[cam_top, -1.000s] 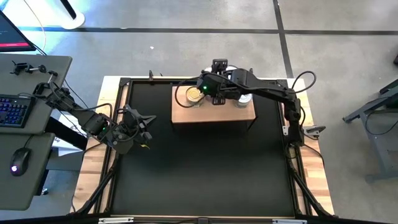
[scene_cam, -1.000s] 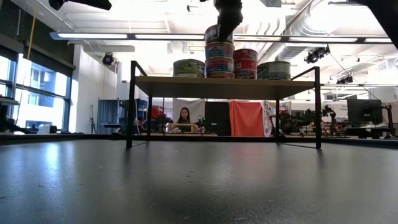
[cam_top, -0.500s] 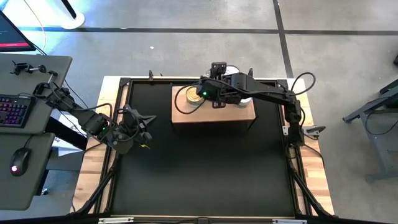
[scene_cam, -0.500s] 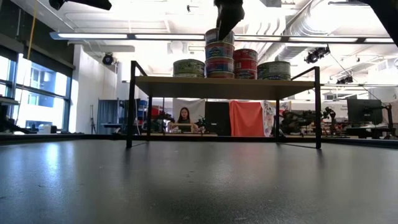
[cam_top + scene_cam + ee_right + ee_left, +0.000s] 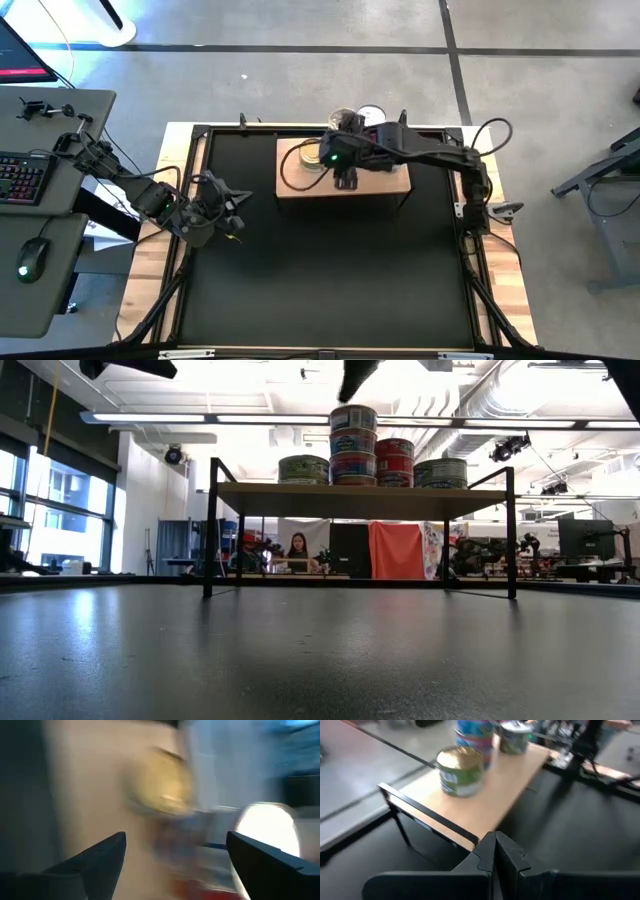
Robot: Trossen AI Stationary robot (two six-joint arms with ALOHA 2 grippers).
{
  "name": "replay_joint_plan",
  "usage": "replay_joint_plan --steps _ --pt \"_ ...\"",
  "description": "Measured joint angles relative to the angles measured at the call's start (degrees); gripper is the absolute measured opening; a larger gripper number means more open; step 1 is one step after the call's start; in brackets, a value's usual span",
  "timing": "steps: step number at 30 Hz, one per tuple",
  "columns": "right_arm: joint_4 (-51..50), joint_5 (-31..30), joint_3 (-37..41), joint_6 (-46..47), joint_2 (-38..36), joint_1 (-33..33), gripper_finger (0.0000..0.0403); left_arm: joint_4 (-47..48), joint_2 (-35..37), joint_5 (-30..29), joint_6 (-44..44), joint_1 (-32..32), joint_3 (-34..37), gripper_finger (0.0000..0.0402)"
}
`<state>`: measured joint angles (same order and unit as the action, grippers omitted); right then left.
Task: Stack canned seafood by type on shelf
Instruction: Return to Home Position
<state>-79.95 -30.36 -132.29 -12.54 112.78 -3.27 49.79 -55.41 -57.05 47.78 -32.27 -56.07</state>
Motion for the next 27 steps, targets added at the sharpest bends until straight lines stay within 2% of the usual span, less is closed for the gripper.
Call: replay_joint_plan --steps 3,4,6,12,15,18,23,27 --pt "1.8 19.0 0.0 9.0 -2.1 -1.6 0.0336 -2.0 0.0 3.8 -2.8 0.0 0.0 0.0" --pt "2.2 22.6 0.0 10.7 -2.7 -2.0 0.0336 -4.0 0.0 5.1 -5.3 0.0 0.0 0.0" --pt "3.1 25.0 0.0 12.0 -3.9 -2.1 0.0336 -10.2 0.0 6.9 -11.2 0.2 0.0 0.0" --pt "1.5 24.2 0.0 13.9 -9.0 0.5 0.0336 -30.5 -0.5 17.4 -27.4 5.1 0.0 0.0" --pt "-1.1 19.8 0.0 17.4 -11.2 3.5 0.0336 -37.9 -2.0 22.4 -31.2 8.4 0.0 0.0" --pt "-4.6 13.6 0.0 21.1 -12.9 8.6 0.0336 -43.9 -4.9 31.0 -34.5 11.8 0.0 0.0" --pt "-10.0 -1.9 0.6 31.9 -15.9 17.7 0.0336 -52.2 -11.6 46.7 -35.0 16.5 0.0 0.0" --pt "-8.6 -11.8 12.1 43.2 -23.4 24.4 0.0336 -54.0 -14.2 49.1 -34.8 17.9 0.0 0.0"
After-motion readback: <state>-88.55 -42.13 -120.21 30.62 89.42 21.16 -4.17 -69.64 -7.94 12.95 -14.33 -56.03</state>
